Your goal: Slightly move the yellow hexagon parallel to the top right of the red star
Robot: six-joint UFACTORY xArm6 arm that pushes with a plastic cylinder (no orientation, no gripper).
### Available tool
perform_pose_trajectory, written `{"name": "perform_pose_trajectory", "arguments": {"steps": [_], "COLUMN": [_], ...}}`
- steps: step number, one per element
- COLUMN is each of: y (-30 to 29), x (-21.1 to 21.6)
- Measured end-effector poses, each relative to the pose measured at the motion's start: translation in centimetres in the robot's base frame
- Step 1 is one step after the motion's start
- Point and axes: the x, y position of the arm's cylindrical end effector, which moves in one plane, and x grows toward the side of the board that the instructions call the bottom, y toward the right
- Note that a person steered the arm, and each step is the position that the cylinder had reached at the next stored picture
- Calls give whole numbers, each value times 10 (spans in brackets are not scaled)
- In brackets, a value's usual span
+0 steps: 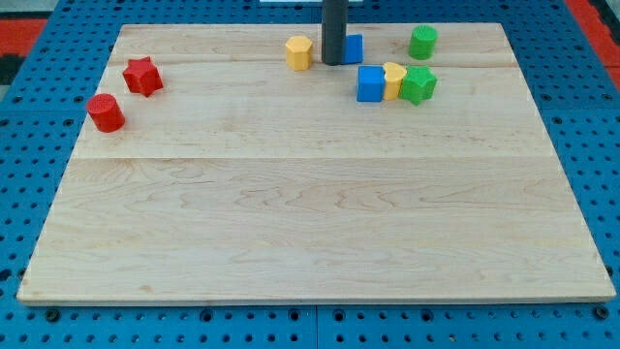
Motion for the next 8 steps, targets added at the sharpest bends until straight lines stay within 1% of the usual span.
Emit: {"name": "perform_pose_trajectory", "arguments": {"steps": [1,2,3,4,5,7,8], "y": [-52,-92,-109,-81,-82,-124,-98], "x": [-1,-6,-10,-23,-41,-41,-58]}}
